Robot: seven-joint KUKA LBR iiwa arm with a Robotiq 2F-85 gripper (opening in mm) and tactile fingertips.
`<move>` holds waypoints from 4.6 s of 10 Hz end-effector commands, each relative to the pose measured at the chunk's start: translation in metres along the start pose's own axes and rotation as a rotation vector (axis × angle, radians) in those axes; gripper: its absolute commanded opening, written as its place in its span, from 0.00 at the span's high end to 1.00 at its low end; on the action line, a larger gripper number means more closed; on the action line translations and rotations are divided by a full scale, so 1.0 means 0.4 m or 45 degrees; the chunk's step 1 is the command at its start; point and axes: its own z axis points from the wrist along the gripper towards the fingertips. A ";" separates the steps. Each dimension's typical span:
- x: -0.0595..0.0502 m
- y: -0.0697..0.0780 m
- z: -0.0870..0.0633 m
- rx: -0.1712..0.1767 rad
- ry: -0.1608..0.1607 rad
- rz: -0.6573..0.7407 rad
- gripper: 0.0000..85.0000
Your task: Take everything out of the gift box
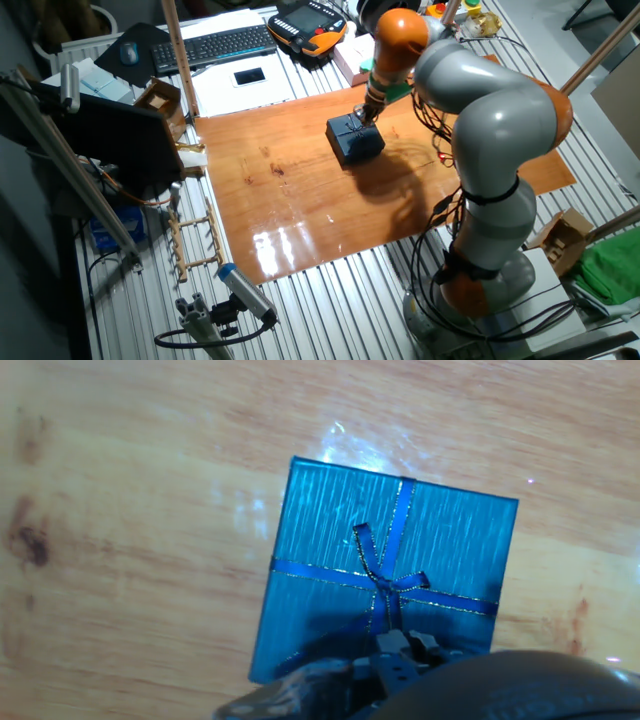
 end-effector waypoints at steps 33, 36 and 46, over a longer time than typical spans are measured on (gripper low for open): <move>-0.056 0.003 0.213 0.034 -0.097 0.052 0.46; -0.054 0.001 0.212 0.026 -0.095 0.045 0.64; -0.044 -0.007 0.200 0.021 -0.090 0.051 0.95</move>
